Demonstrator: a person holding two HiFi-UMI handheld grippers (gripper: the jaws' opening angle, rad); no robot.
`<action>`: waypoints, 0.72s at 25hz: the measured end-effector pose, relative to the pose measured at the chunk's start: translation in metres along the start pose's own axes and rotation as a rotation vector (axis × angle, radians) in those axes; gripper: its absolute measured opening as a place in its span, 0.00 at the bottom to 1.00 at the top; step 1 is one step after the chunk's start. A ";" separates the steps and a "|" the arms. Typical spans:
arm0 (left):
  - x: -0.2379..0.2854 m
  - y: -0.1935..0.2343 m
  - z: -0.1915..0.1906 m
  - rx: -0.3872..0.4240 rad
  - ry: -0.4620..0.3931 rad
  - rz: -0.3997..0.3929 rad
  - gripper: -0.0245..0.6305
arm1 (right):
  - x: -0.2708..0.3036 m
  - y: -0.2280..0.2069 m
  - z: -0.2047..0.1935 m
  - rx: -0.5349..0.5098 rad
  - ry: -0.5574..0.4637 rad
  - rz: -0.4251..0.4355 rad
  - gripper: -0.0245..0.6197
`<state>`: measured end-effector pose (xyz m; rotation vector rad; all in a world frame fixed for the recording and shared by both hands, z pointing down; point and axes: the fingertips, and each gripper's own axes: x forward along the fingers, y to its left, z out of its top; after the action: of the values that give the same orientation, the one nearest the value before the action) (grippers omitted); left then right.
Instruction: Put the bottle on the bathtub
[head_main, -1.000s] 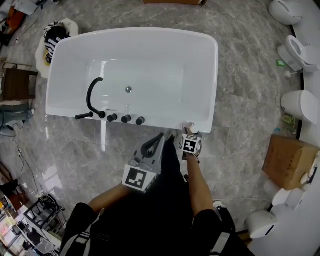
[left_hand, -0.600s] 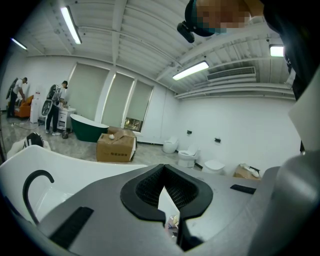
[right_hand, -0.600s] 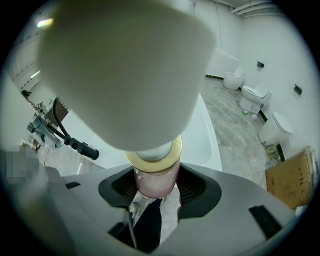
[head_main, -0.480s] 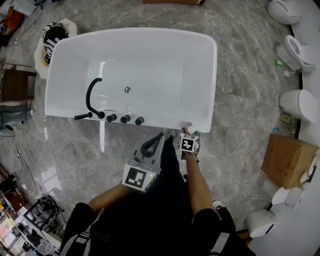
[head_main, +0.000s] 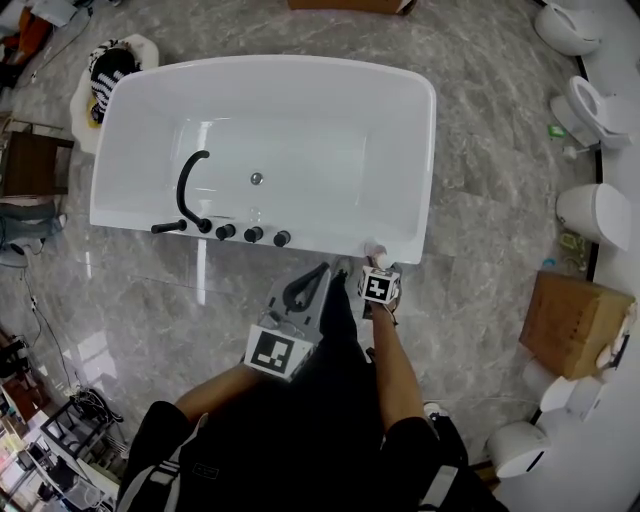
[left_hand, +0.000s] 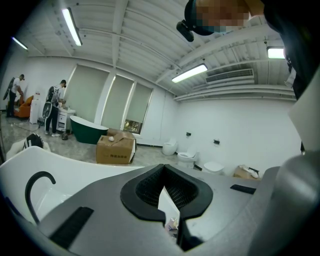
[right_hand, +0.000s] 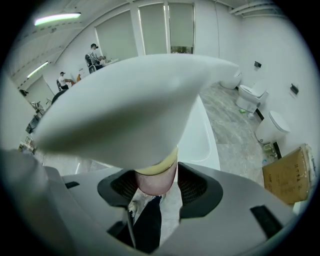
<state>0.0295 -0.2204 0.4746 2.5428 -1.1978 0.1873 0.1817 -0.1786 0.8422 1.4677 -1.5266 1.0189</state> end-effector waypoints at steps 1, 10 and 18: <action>-0.003 0.000 0.000 0.000 -0.003 -0.002 0.06 | 0.000 0.000 -0.004 0.004 0.008 -0.004 0.38; -0.037 -0.002 0.003 -0.003 -0.040 -0.008 0.06 | -0.013 0.006 -0.013 0.021 -0.015 -0.010 0.38; -0.084 0.009 0.010 0.005 -0.083 -0.008 0.06 | -0.056 0.026 -0.033 0.060 -0.050 0.011 0.35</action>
<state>-0.0315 -0.1682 0.4460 2.5827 -1.2180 0.0838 0.1583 -0.1263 0.8019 1.5381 -1.5529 1.0495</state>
